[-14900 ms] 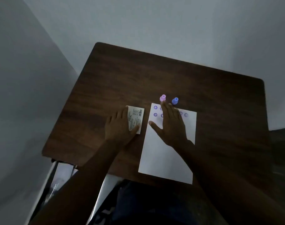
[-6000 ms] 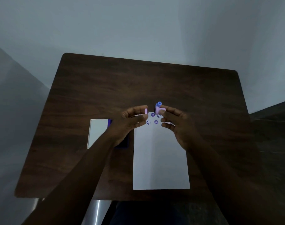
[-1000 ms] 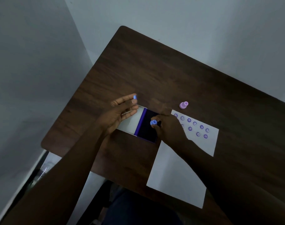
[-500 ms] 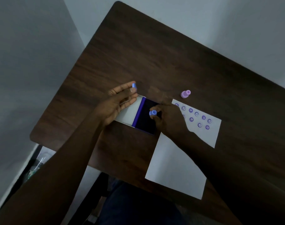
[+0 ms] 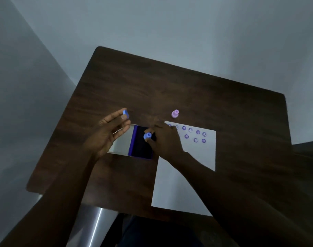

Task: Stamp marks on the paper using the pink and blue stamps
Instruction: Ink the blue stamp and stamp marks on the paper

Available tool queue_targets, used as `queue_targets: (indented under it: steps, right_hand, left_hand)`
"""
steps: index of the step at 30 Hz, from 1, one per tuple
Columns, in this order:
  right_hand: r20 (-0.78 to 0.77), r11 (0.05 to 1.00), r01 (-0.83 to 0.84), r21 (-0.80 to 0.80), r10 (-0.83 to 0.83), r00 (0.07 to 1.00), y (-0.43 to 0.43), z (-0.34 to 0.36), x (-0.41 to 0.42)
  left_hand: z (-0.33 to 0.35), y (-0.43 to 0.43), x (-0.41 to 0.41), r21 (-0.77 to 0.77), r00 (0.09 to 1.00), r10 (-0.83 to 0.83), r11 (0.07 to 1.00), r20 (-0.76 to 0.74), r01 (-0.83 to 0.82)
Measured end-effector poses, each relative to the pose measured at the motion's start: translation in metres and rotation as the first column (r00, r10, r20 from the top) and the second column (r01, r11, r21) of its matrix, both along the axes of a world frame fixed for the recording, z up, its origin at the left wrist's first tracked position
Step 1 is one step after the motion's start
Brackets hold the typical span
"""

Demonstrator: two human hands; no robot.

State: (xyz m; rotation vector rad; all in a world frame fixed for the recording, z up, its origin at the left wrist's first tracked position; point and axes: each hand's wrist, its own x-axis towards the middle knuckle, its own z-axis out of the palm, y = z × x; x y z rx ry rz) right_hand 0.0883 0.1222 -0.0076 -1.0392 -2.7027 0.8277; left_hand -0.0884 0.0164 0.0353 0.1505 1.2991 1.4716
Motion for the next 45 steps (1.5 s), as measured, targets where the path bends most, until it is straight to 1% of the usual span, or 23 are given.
queue_targets:
  steps: [1,2,3,4,5,6,7,9,11,12,13,15,18,19,22,24,27,30,36,38,41,45]
  right_hand:
    - [-0.084,0.998,0.058,-0.006,-0.058,0.995,0.001,0.004,0.005]
    - [-0.182,0.986,0.139,-0.095,-0.155,0.971,0.001,0.011,0.012]
    - [-0.264,0.944,0.225,-0.24,-0.287,0.921,0.003,0.017,0.02]
    - [-0.278,0.865,0.307,-0.397,-0.432,0.858,0.007,0.023,0.03]
    - [-0.242,0.755,0.372,-0.541,-0.563,0.79,0.012,0.028,0.041]
    - [-0.18,0.637,0.412,-0.651,-0.657,0.732,0.019,0.029,0.054]
    - [-0.126,0.525,0.424,-0.738,-0.724,0.678,0.026,0.029,0.069]
    - [-0.048,0.339,0.409,-0.847,-0.816,0.576,0.041,0.029,0.099]
    - [0.001,0.215,0.392,-0.894,-0.876,0.482,0.052,0.031,0.123]
    - [0.015,0.188,0.401,-0.896,-0.892,0.452,0.057,0.031,0.135]
    - [0.019,0.183,0.419,-0.889,-0.901,0.433,0.061,0.03,0.145]
    - [-0.007,0.259,0.503,-0.824,-0.894,0.448,0.068,0.027,0.163]
    - [-0.041,0.472,0.626,-0.621,-0.816,0.576,0.073,0.023,0.181]
    - [-0.04,0.534,0.636,-0.557,-0.782,0.622,0.075,0.019,0.185]
    - [0.035,0.658,0.601,-0.454,-0.661,0.75,0.081,0.006,0.189]
    - [0.08,0.708,0.605,-0.363,-0.624,0.777,0.083,-0.012,0.191]
    - [0.092,0.732,0.602,-0.318,-0.608,0.788,0.078,-0.019,0.187]
    - [0.098,0.769,0.566,-0.296,-0.566,0.819,0.077,-0.021,0.184]
    - [0.111,0.794,0.556,-0.247,-0.547,0.83,0.078,-0.024,0.185]
    - [0.158,0.809,0.539,-0.235,-0.515,0.842,0.08,-0.023,0.186]
    - [0.226,0.804,0.539,-0.251,-0.493,0.84,0.081,-0.025,0.185]
    - [0.199,0.828,0.529,-0.186,-0.496,0.845,0.081,-0.035,0.188]
  left_hand:
    - [0.002,0.001,0.001,0.002,1.0,-0.004,1.0,0.004,0.004]
    - [0.004,0.002,0.003,0.002,1.0,-0.012,1.0,0.006,0.012]
    - [0.006,0.004,0.006,0.0,1.0,-0.021,1.0,0.012,0.021]
    - [0.006,0.006,0.01,-0.003,0.999,-0.031,1.0,0.016,0.031]
    - [0.008,0.009,0.014,-0.007,0.999,-0.041,0.999,0.022,0.041]
    - [0.009,0.012,0.019,-0.004,0.998,-0.05,0.999,0.027,0.05]
    - [0.009,0.016,0.025,-0.002,0.998,-0.058,0.998,0.037,0.058]
    - [0.008,0.026,0.038,-0.004,0.996,-0.063,0.998,0.063,0.064]
    - [0.004,0.035,0.048,-0.019,0.994,-0.075,0.997,0.085,0.077]
    - [0.002,0.039,0.053,-0.026,0.992,-0.085,0.996,0.094,0.088]
    - [0.001,0.043,0.058,-0.031,0.99,-0.095,0.995,0.101,0.099]
    - [0.001,0.049,0.064,-0.032,0.988,-0.121,0.992,0.1,0.125]
    - [0.0,0.056,0.069,-0.035,0.985,-0.141,0.989,0.098,0.145]
    - [0.0,0.058,0.07,-0.036,0.985,-0.143,0.988,0.095,0.147]
    - [-0.001,0.062,0.071,-0.041,0.984,-0.154,0.987,0.086,0.158]
    - [-0.001,0.064,0.072,-0.048,0.982,-0.166,0.984,0.085,0.17]
    - [-0.003,0.065,0.072,-0.055,0.981,-0.178,0.982,0.078,0.182]
    - [-0.005,0.066,0.074,-0.056,0.98,-0.182,0.981,0.081,0.187]
    - [-0.008,0.067,0.075,-0.063,0.98,-0.178,0.981,0.084,0.183]
    - [-0.008,0.068,0.075,-0.068,0.98,-0.185,0.979,0.078,0.19]
    - [-0.009,0.069,0.076,-0.073,0.979,-0.19,0.978,0.071,0.196]
    - [-0.012,0.073,0.076,-0.072,0.979,-0.196,0.977,0.06,0.2]
